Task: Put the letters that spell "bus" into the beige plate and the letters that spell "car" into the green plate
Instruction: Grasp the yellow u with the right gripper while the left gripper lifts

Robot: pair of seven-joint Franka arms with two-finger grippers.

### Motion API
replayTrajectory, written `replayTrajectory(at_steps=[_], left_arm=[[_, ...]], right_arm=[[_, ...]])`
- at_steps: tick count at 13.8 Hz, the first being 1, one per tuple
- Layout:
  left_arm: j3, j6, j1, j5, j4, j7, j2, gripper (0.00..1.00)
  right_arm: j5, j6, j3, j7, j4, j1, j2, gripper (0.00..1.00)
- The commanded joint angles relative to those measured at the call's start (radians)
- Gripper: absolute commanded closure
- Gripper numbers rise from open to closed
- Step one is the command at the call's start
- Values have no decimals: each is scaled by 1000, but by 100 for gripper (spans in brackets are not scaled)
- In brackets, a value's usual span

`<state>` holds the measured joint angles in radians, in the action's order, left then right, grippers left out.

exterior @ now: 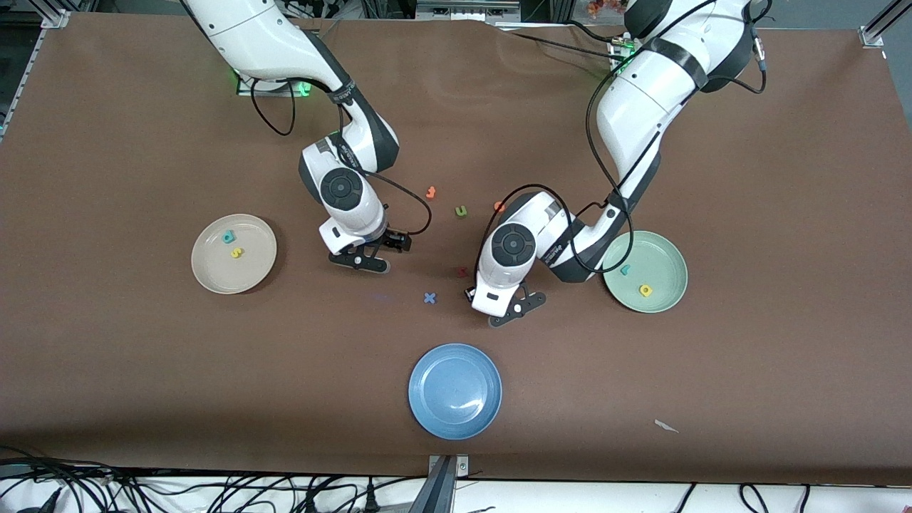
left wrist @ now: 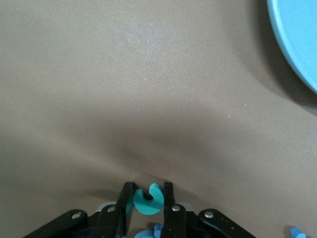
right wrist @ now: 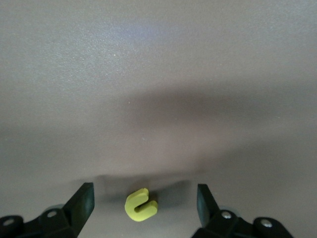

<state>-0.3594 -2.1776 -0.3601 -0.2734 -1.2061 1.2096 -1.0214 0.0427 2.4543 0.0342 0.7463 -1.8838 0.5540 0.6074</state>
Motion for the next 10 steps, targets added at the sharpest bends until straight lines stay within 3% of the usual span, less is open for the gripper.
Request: replayTrajectory(at_steps=[1,2,4,7,10], left_arm=[[10,7,16,13,22,-16,7,83],[10,12,29,10,16,-22,24,82],[10,31,50,17,16,-94,53,82],[2,158,119,20,11,-276,98,82],[2,232,196,20,-68,-473,170,82]], right_arm=[[16,3,-4,10,23,7,21,28],[17,3,-2,10,23,7,21,36],[17,3,-2,18,25,7,25,40],[17,3,4,33,23,7,25,47],[19,3,6,34,23,14,25,49]])
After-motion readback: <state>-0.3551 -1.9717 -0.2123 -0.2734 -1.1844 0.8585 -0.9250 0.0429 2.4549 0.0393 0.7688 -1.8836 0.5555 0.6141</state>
